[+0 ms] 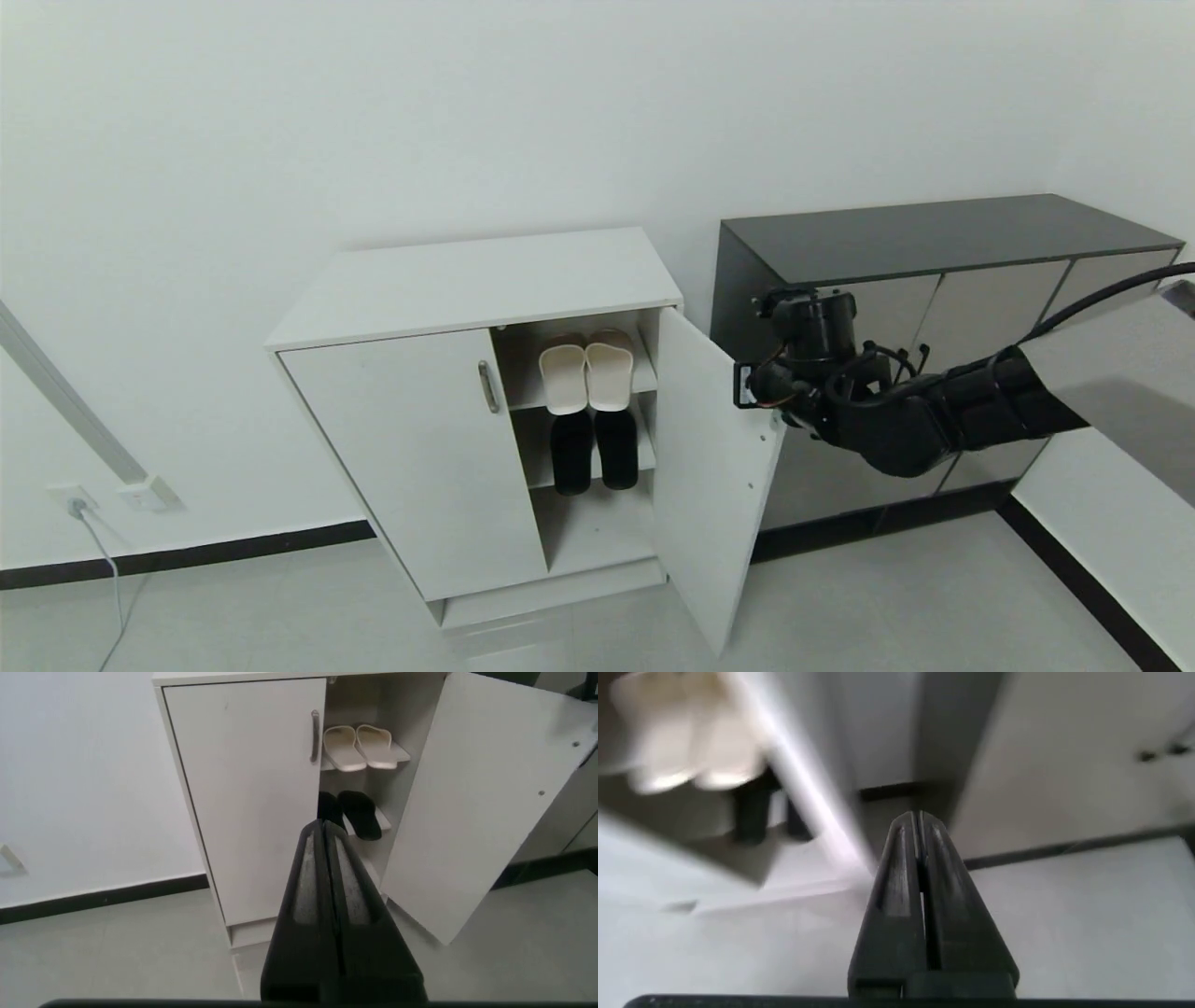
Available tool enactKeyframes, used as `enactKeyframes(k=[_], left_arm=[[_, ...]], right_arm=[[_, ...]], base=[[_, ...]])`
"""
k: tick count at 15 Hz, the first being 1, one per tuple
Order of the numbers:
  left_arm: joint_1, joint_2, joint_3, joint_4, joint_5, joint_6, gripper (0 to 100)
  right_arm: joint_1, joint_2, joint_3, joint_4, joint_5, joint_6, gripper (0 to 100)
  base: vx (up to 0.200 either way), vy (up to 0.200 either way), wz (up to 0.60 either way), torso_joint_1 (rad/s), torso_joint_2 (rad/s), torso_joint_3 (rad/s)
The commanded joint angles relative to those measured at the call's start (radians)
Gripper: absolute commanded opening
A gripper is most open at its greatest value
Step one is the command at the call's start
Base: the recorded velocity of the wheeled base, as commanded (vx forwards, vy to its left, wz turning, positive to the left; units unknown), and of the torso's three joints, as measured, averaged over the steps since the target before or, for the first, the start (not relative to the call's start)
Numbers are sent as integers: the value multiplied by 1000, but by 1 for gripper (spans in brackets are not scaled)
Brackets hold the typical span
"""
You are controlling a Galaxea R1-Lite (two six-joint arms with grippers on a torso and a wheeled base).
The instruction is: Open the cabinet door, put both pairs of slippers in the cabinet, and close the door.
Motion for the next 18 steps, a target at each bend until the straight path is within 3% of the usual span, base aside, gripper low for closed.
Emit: enactKeyframes(k=[1, 3, 6, 11, 16, 18], left_arm=[[0, 1, 0, 0, 0, -1, 0], [0, 1, 0, 0, 0, -1, 0], [0, 1, 0, 0, 0, -1, 0], [0, 1, 0, 0, 0, -1, 0], [0, 1, 0, 0, 2, -1, 0], [0, 1, 0, 0, 2, -1, 0]], right_arm=[[108, -120, 116, -50, 1, -3, 0], [154, -157, 197, -134, 31, -24, 0], [156, -164, 271, -213, 43, -113, 0], [165, -158, 298, -266, 58, -132, 0], [176, -160, 332, -273, 95, -129, 0], [176, -157, 352, -297, 113, -130, 0]], base=[[0, 0, 0, 0, 0, 0], [0, 0, 0, 0, 0, 0], [0, 0, 0, 0, 0, 0], [0, 0, 0, 0, 0, 0], [0, 0, 600, 3, 1, 0], [0, 0, 0, 0, 0, 0]])
